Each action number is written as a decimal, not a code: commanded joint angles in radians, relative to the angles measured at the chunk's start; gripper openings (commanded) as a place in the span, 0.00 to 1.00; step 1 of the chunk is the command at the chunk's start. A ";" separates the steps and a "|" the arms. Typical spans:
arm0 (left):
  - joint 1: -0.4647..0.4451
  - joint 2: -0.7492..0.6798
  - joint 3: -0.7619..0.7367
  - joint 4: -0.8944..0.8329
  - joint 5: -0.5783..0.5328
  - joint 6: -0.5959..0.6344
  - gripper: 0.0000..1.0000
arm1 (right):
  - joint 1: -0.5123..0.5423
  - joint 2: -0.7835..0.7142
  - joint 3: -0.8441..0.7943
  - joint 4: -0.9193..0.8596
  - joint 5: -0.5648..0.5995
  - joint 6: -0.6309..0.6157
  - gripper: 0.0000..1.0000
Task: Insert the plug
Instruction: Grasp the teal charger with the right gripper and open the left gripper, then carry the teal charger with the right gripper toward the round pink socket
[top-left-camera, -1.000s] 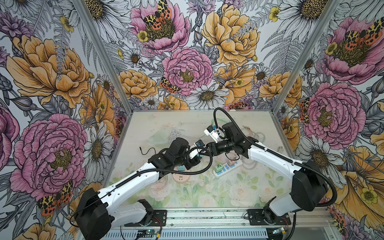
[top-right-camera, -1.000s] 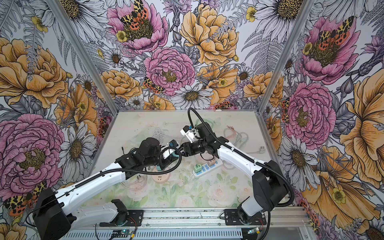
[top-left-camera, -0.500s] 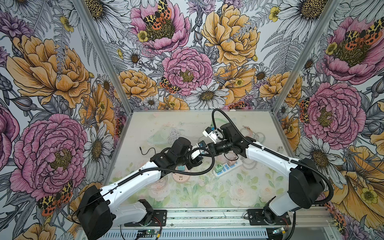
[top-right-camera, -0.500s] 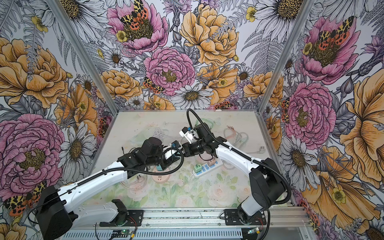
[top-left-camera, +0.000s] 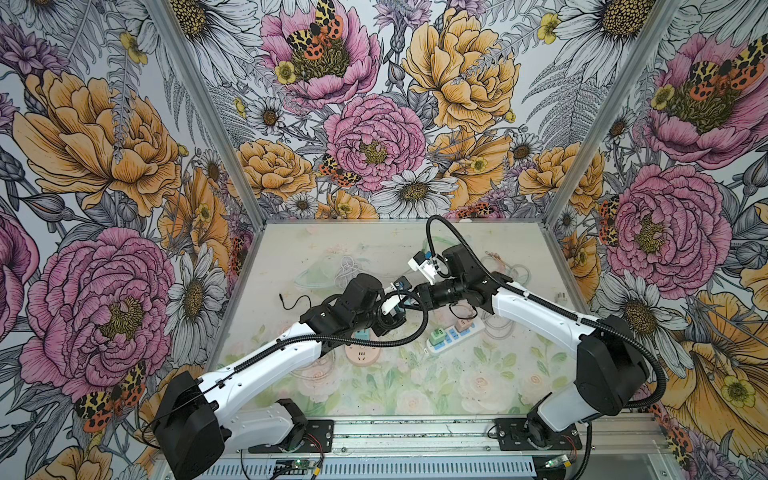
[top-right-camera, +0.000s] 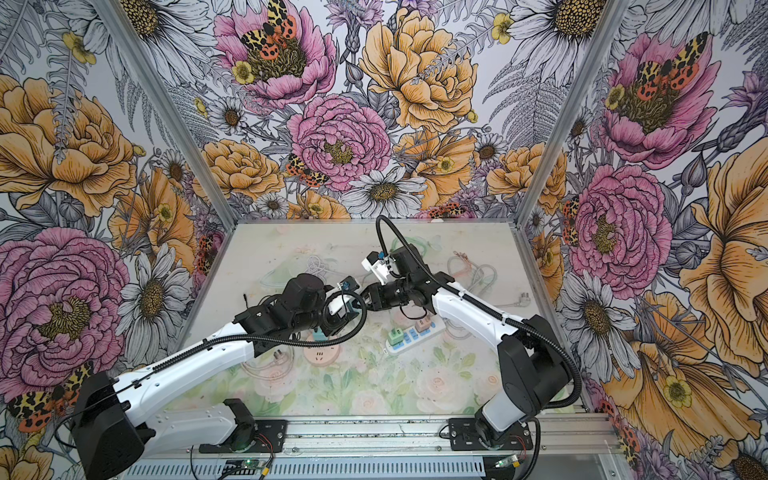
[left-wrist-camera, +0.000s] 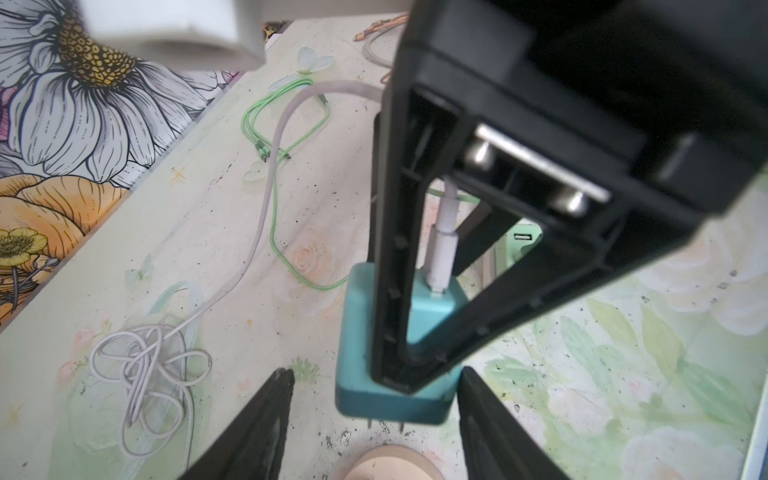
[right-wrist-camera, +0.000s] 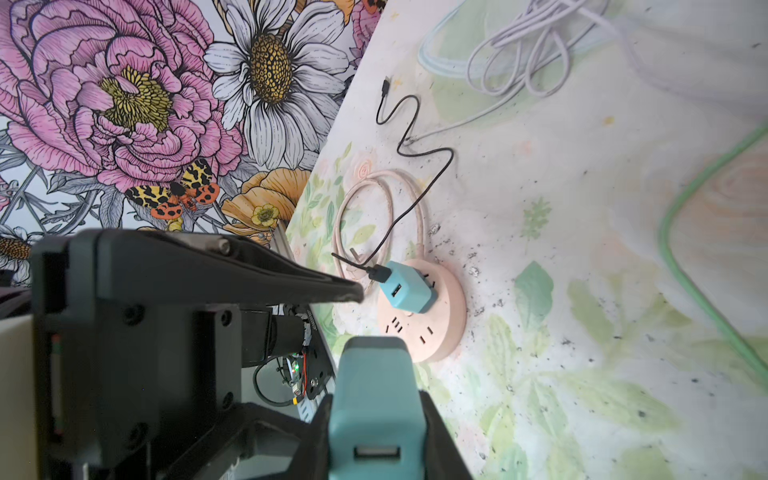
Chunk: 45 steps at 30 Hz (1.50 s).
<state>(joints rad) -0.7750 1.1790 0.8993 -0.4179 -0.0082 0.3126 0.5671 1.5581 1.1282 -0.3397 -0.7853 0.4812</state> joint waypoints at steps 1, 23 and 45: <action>-0.006 -0.051 -0.011 -0.022 -0.074 -0.105 0.65 | -0.025 -0.042 0.021 -0.015 0.061 -0.029 0.00; 0.366 -0.208 -0.127 -0.066 -0.092 -0.543 0.63 | 0.053 -0.120 0.123 -0.354 0.263 -0.269 0.00; 0.438 -0.024 -0.131 -0.041 -0.005 -0.670 0.57 | 0.337 -0.088 0.207 -0.388 0.525 -0.476 0.00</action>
<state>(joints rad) -0.3508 1.1461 0.7776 -0.4812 -0.0513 -0.3344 0.8871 1.4555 1.2945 -0.7338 -0.3130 0.0452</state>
